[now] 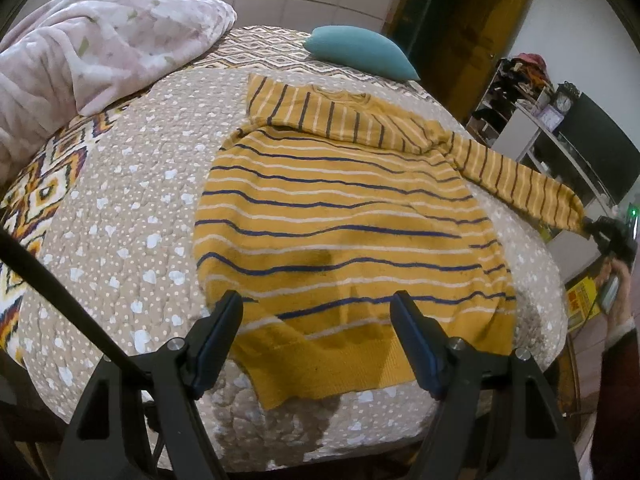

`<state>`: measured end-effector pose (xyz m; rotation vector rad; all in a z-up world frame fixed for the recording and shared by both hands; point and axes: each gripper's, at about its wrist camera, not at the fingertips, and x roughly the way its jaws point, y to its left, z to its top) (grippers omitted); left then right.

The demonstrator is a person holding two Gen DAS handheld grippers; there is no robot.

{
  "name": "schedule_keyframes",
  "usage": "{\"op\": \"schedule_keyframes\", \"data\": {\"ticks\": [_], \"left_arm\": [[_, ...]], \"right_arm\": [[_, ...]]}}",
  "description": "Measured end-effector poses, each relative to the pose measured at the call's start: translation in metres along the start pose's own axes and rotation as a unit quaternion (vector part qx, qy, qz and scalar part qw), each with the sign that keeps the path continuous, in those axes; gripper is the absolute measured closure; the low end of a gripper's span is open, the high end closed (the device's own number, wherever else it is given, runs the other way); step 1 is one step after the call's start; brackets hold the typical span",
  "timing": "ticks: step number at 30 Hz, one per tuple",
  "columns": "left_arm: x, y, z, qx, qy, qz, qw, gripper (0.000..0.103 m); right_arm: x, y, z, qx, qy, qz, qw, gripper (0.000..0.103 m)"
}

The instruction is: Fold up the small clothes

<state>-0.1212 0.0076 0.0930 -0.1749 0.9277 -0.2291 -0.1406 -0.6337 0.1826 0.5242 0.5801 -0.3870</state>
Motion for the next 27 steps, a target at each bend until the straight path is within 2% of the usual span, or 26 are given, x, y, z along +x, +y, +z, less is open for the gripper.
{"op": "schedule_keyframes", "data": {"ticks": [3,6,11,16,19,22,27], "left_arm": [[-0.001,0.006,0.0,-0.007,-0.003,-0.002,1.0,0.028],[-0.001,0.014,0.0,-0.019,-0.006,-0.006,0.9998,0.028],[-0.007,0.03,-0.001,-0.032,-0.021,-0.008,0.9992,0.028],[-0.02,0.056,-0.005,-0.044,-0.042,0.005,0.9982,0.028],[-0.027,0.073,-0.007,-0.053,-0.053,0.012,0.9971,0.028],[-0.032,0.092,-0.011,-0.067,-0.061,0.016,0.9957,0.028],[-0.036,0.126,-0.016,-0.099,-0.068,0.019,0.9926,0.028]], "right_arm": [[0.009,0.01,0.015,0.017,0.019,0.005,1.0,0.095],[0.014,0.047,0.019,0.009,0.043,0.05,0.998,0.095],[0.034,0.158,0.001,-0.034,0.099,0.145,0.984,0.095],[0.055,0.298,-0.045,-0.101,0.151,0.227,0.957,0.094],[0.068,0.376,-0.082,-0.145,0.179,0.257,0.938,0.094],[0.09,0.443,-0.12,-0.177,0.212,0.273,0.921,0.094],[0.135,0.517,-0.186,-0.208,0.264,0.274,0.901,0.094]]}}
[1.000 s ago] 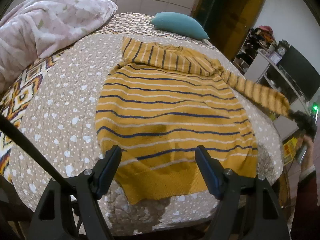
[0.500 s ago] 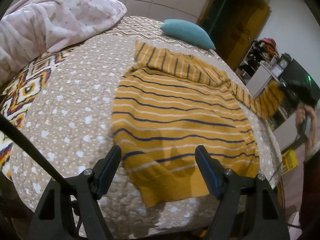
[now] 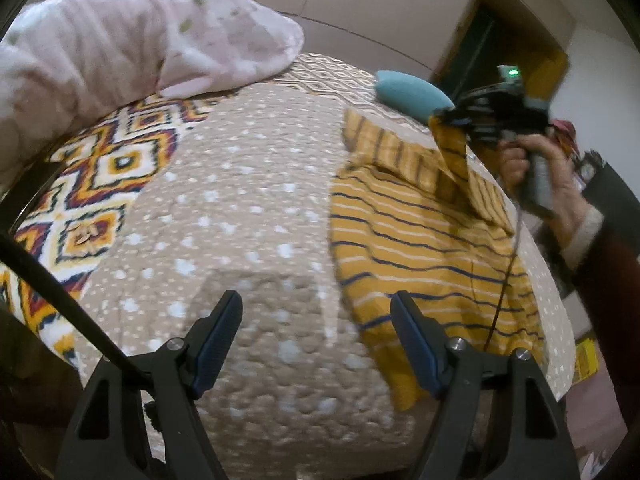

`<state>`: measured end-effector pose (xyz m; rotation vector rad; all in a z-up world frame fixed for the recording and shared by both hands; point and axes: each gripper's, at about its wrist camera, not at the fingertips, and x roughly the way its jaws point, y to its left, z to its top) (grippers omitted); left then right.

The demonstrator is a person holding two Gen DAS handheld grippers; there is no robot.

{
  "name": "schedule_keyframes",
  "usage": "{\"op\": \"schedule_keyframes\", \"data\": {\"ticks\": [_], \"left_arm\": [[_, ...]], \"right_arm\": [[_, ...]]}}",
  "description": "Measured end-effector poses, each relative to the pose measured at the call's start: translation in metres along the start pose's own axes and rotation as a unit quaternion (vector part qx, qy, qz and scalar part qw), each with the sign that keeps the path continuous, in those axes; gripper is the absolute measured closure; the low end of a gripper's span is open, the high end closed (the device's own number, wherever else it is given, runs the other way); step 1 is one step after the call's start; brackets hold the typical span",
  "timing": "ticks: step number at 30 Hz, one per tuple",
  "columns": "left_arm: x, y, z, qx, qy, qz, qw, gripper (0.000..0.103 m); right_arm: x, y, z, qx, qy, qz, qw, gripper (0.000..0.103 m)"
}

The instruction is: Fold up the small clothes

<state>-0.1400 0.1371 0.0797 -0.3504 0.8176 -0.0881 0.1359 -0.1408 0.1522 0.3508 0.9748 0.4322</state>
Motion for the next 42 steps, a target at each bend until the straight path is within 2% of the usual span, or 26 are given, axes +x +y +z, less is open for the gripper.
{"op": "schedule_keyframes", "data": {"ticks": [4,7,9,10,12,14,18,20,24,26,27,28,29,30,31,32,33,34,35,37,40,42], "left_arm": [[0.004,0.022,-0.001,-0.027,0.002,0.002,0.9996,0.028],[0.007,0.031,-0.003,-0.037,0.004,0.003,0.9993,0.028],[0.008,0.035,-0.004,-0.044,0.005,0.002,0.999,0.028],[0.008,0.036,-0.004,-0.046,0.006,0.001,0.9989,0.028],[0.008,0.036,-0.004,-0.053,0.006,-0.002,0.9986,0.028],[0.007,0.036,-0.004,-0.057,0.005,-0.005,0.9983,0.028],[0.004,0.03,-0.003,-0.056,0.003,-0.01,0.9984,0.027],[0.004,0.025,-0.003,-0.051,0.005,-0.013,0.9986,0.027],[0.005,0.013,-0.004,-0.041,0.014,-0.024,0.9988,0.027],[0.005,0.004,-0.005,-0.029,0.019,-0.024,0.9991,0.027],[0.006,0.0,-0.005,-0.023,0.021,-0.024,0.9992,0.027],[0.008,-0.005,-0.005,-0.015,0.023,-0.024,0.9993,0.027],[0.01,-0.009,-0.005,-0.01,0.026,-0.026,0.9993,0.026],[0.014,-0.015,-0.004,-0.004,0.032,-0.029,0.9991,0.026],[0.016,-0.019,-0.004,-0.001,0.036,-0.032,0.9988,0.026],[0.023,-0.024,-0.005,0.002,0.044,-0.039,0.9983,0.026],[0.029,-0.028,-0.006,0.001,0.052,-0.045,0.9977,0.026],[0.036,-0.031,-0.006,-0.003,0.062,-0.052,0.9968,0.025],[0.046,-0.036,-0.007,-0.008,0.075,-0.063,0.9952,0.025],[0.062,-0.043,-0.009,-0.013,0.096,-0.076,0.9925,0.025],[0.088,-0.054,-0.011,-0.014,0.122,-0.089,0.9884,0.026],[0.1,-0.062,-0.011,-0.007,0.127,-0.089,0.9878,0.026]], "right_arm": [[0.076,0.01,-0.003,-0.009,0.044,-0.038,0.998,0.094],[0.111,0.007,-0.006,-0.007,0.076,-0.061,0.995,0.089],[0.127,0.005,-0.008,-0.005,0.102,-0.049,0.994,0.087],[0.133,0.006,-0.01,-0.003,0.122,-0.023,0.992,0.086],[0.134,0.014,-0.011,-0.008,0.135,0.019,0.991,0.067],[0.117,0.029,-0.009,-0.036,0.12,0.052,0.991,0.056],[0.062,0.032,-0.006,-0.067,0.089,0.059,0.992,0.047],[0.03,0.017,-0.005,-0.073,0.077,0.034,0.994,0.046],[-0.047,-0.042,-0.015,-0.067,0.061,-0.03,0.995,0.045],[-0.088,-0.075,-0.022,-0.071,0.051,-0.081,0.993,0.045],[-0.106,-0.089,-0.025,-0.078,0.048,-0.119,0.989,0.044],[-0.127,-0.107,-0.032,-0.09,0.045,-0.189,0.977,0.044],[-0.146,-0.124,-0.04,-0.108,0.044,-0.279,0.953,0.044],[-0.166,-0.142,-0.053,-0.128,0.042,-0.365,0.921,0.044],[-0.181,-0.154,-0.065,-0.131,0.036,-0.393,0.909,0.044],[-0.196,-0.165,-0.078,-0.118,0.032,-0.383,0.916,0.043],[-0.213,-0.181,-0.096,-0.082,0.031,-0.334,0.938,0.043],[-0.221,-0.19,-0.108,-0.057,0.031,-0.295,0.953,0.043],[-0.229,-0.202,-0.13,-0.023,0.03,-0.237,0.971,0.043],[-0.226,-0.214,-0.17,0.013,0.033,-0.154,0.988,0.043],[-0.202,-0.214,-0.218,0.031,0.04,-0.086,0.995,0.043],[-0.188,-0.213,-0.235,0.041,0.039,-0.063,0.996,0.043]]}}
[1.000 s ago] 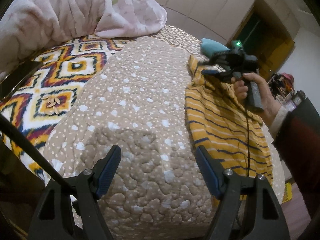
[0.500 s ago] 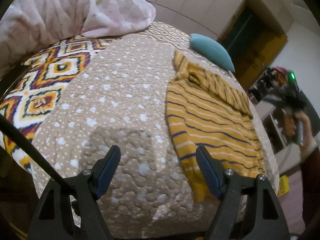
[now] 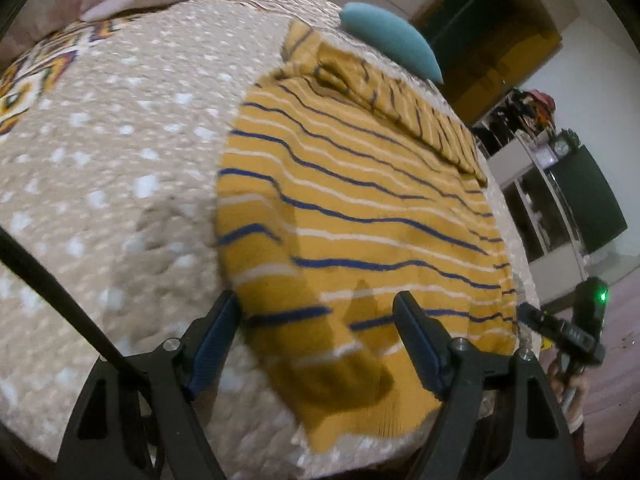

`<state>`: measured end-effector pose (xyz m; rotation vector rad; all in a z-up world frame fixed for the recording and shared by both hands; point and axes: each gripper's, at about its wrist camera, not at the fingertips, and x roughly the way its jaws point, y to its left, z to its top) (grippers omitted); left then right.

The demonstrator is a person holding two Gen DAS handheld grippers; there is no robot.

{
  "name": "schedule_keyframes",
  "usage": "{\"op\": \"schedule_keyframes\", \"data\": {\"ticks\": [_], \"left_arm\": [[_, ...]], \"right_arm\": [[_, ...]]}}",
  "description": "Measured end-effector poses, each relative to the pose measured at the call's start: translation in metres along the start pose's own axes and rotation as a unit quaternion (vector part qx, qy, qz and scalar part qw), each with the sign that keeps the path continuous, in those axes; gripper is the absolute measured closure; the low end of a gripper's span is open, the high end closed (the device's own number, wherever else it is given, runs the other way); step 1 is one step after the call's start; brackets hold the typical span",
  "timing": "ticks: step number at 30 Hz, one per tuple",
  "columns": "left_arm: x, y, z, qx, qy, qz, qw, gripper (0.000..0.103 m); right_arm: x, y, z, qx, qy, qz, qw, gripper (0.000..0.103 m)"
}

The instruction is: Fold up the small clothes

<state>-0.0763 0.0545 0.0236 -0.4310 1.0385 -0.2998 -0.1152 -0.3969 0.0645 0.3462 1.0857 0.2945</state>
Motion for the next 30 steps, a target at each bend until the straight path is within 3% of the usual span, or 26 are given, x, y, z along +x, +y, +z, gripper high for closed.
{"op": "schedule_keyframes", "data": {"ticks": [4,7,11,15,17,19,20,23,27,30], "left_arm": [[0.012,-0.014,0.001,0.009,0.007,-0.031,0.9994,0.029],[0.016,-0.023,-0.007,0.014,0.015,-0.059,0.998,0.033],[0.013,-0.022,-0.02,0.005,0.008,-0.072,0.9974,0.033],[0.015,-0.02,-0.02,-0.022,0.003,-0.069,0.9973,0.033],[0.015,-0.024,-0.019,-0.019,0.006,-0.043,0.9989,0.043],[0.015,-0.026,-0.014,-0.012,0.015,0.003,0.9998,0.093],[0.013,-0.024,-0.01,-0.014,0.021,0.01,0.9996,0.093],[-0.009,-0.013,-0.003,-0.039,0.01,-0.007,0.9992,0.094],[-0.044,-0.021,-0.013,-0.005,-0.009,-0.009,0.9999,0.095],[-0.064,-0.026,-0.031,0.012,-0.012,-0.005,0.9998,0.095]], "right_arm": [[0.014,0.003,-0.011,0.023,-0.038,0.054,0.998,0.044],[0.027,0.017,-0.016,0.027,-0.036,0.091,0.995,0.045],[0.033,0.035,-0.031,0.022,-0.042,0.102,0.994,0.045],[0.03,0.039,-0.052,0.054,-0.055,0.123,0.989,0.055],[0.033,0.04,-0.061,0.066,-0.062,0.116,0.989,0.063],[0.033,0.039,-0.064,0.075,-0.067,0.097,0.99,0.083],[0.035,0.038,-0.061,0.083,-0.061,0.099,0.99,0.089],[0.03,0.038,-0.048,0.087,-0.057,0.097,0.99,0.092],[0.002,0.043,-0.043,0.065,-0.064,0.112,0.989,0.093],[-0.022,0.05,-0.059,0.047,-0.051,0.124,0.99,0.095]]}}
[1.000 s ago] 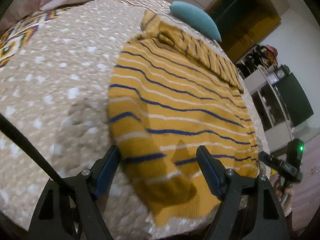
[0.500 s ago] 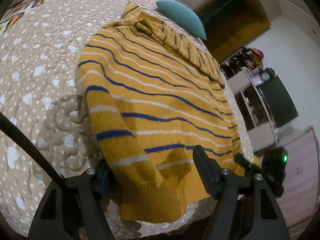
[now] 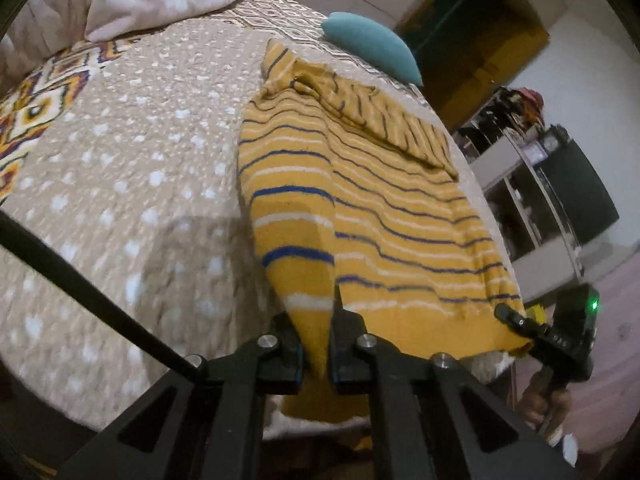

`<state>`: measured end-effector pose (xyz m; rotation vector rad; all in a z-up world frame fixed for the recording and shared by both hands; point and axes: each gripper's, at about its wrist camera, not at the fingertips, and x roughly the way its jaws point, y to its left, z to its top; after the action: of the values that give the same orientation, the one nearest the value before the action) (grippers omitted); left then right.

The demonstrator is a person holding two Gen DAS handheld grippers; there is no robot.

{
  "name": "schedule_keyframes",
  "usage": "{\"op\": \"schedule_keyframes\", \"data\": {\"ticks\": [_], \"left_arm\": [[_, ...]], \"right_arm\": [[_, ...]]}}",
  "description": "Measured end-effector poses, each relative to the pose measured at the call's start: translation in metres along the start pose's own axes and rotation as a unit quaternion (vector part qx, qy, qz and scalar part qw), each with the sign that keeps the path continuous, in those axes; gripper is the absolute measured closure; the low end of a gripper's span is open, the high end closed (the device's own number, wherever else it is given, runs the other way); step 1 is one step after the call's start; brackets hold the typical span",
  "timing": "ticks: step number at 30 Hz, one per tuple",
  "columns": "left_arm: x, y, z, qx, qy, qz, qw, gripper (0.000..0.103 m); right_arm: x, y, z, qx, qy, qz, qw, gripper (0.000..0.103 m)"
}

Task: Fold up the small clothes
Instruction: 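Grasp the sweater hem with the left gripper while the right gripper grasps it too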

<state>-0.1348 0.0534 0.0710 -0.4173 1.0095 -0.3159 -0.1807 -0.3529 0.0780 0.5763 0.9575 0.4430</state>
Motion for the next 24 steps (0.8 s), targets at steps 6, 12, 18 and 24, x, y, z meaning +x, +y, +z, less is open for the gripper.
{"op": "schedule_keyframes", "data": {"ticks": [6,12,18,24], "left_arm": [[-0.005,0.013,-0.031,-0.008,0.01,0.008,0.9999,0.095],[0.0,0.012,-0.014,0.008,0.006,0.01,0.9999,0.095],[0.011,0.002,0.054,-0.008,-0.032,-0.014,0.9994,0.095],[0.048,-0.009,0.166,-0.026,-0.072,-0.019,0.9969,0.095]], "right_arm": [[-0.007,0.007,-0.052,-0.004,0.059,0.008,0.998,0.095],[0.008,0.001,-0.045,0.01,0.066,0.031,0.997,0.095],[0.008,0.022,0.02,-0.023,0.013,0.049,0.998,0.095],[0.034,0.038,0.123,-0.043,-0.055,0.025,0.997,0.095]]}}
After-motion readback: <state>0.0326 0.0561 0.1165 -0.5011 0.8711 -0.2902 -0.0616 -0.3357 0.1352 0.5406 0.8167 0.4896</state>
